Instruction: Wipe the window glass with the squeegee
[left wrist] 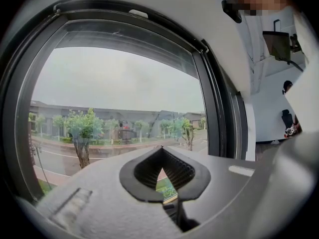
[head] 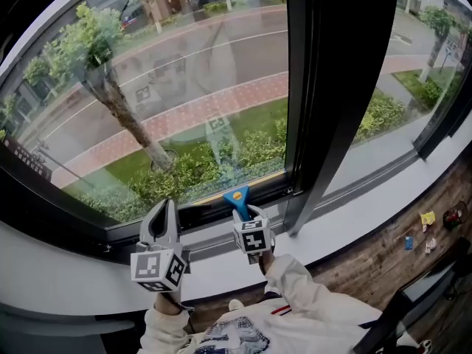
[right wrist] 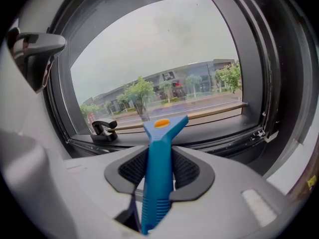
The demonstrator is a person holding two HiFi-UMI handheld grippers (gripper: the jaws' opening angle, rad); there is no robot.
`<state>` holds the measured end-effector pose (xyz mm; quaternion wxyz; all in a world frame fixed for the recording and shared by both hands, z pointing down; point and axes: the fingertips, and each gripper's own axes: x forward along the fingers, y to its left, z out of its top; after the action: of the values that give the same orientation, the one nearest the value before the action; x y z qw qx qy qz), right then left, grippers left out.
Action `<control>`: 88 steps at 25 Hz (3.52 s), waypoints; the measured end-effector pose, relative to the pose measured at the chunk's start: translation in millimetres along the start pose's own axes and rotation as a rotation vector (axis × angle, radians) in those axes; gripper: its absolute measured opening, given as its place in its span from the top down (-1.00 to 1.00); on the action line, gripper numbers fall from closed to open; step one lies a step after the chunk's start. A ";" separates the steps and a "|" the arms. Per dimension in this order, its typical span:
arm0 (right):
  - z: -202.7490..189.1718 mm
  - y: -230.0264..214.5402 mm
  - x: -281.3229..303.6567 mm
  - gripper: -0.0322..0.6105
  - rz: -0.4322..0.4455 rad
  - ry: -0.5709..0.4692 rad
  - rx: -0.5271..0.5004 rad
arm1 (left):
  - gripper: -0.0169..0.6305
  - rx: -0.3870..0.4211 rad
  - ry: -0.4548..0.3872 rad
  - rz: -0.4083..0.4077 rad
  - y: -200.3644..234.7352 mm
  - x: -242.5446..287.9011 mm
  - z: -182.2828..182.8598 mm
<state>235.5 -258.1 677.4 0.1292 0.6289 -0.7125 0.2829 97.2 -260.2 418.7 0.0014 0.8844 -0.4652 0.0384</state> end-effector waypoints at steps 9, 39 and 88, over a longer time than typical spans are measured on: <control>17.3 7.1 -15.9 0.46 0.050 -0.134 0.002 | 0.94 0.025 0.050 0.033 -13.6 -7.4 -12.7; 231.5 279.4 -137.4 0.46 0.045 -0.659 -0.168 | 0.95 0.202 -0.209 0.228 264.8 -146.0 87.9; 469.8 507.1 -173.7 0.47 0.092 -1.064 -0.277 | 0.95 0.265 -0.484 0.227 331.2 -191.5 259.7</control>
<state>-144.8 -356.1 82.7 -0.1799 0.6303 -0.7369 -0.1652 -266.1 -300.4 135.5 -0.2293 0.8026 -0.5389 -0.1130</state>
